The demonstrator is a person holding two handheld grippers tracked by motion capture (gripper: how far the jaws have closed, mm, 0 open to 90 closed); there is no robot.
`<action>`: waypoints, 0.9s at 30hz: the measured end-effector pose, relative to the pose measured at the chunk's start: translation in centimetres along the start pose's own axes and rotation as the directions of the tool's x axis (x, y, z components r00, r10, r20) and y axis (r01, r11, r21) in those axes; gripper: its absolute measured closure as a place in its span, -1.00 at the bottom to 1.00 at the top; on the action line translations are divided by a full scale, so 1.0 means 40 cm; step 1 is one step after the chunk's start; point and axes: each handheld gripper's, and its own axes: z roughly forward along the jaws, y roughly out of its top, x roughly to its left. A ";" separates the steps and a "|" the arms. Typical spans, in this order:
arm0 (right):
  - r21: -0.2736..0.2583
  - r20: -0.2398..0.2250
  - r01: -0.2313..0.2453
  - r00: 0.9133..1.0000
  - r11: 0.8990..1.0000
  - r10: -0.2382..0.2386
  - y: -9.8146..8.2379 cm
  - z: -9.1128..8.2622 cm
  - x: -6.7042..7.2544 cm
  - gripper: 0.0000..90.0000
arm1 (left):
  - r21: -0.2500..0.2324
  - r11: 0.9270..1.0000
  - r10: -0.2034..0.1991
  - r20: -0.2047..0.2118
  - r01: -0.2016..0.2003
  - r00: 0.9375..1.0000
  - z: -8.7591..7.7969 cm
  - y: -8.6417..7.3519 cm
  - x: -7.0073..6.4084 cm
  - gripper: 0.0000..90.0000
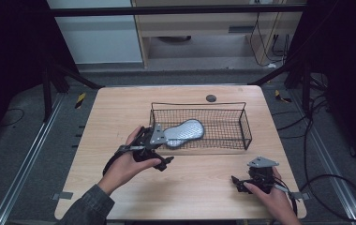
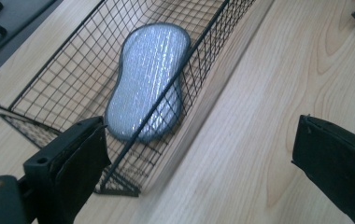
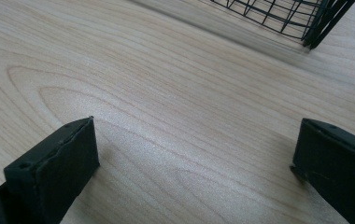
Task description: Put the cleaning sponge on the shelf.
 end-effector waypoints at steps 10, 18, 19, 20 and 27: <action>0.000 0.000 -0.001 1.000 1.000 0.001 0.000 0.000 0.000 -0.99 | 0.050 0.998 -0.041 -0.039 0.043 0.998 -0.040 -0.108 0.004 -0.94; 0.000 0.000 0.000 1.000 1.000 0.000 0.000 0.000 0.000 -0.99 | 0.071 0.991 -0.111 -0.079 0.117 0.991 -0.055 -0.187 0.057 -0.93; 0.000 0.000 0.000 1.000 1.000 0.000 0.000 0.000 0.000 -0.99 | 0.071 0.989 -0.121 -0.086 0.128 0.989 -0.056 -0.195 0.065 -0.93; 0.000 0.000 0.001 1.000 1.000 -0.001 0.000 0.000 0.000 -0.99 | 0.069 0.988 -0.134 -0.087 0.140 0.987 -0.055 -0.204 0.074 -0.93; 0.000 0.000 0.000 1.000 1.000 0.000 0.000 -0.001 0.000 -0.99 | 0.092 0.976 -0.187 -0.118 0.198 0.975 -0.028 -0.266 0.144 -0.93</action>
